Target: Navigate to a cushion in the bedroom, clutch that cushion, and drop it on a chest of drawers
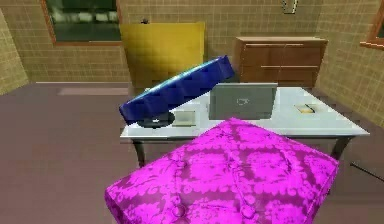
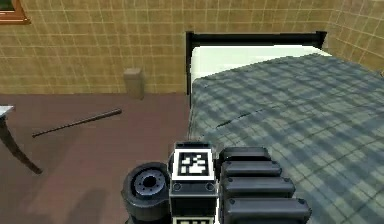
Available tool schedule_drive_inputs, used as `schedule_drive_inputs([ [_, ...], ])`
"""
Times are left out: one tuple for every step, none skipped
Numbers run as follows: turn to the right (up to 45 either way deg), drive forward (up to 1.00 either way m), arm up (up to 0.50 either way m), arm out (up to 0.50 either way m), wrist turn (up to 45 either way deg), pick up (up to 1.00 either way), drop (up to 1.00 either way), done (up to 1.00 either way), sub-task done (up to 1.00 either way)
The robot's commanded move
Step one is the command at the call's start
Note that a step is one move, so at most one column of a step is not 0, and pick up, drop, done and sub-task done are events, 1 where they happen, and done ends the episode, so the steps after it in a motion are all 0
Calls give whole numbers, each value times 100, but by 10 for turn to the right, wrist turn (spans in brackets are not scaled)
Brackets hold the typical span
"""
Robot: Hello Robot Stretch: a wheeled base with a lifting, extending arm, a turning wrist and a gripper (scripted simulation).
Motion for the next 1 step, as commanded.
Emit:
schedule_drive_inputs([
  [-450, 0, 0, 0, 0, 0, 0, 0, 0],
])
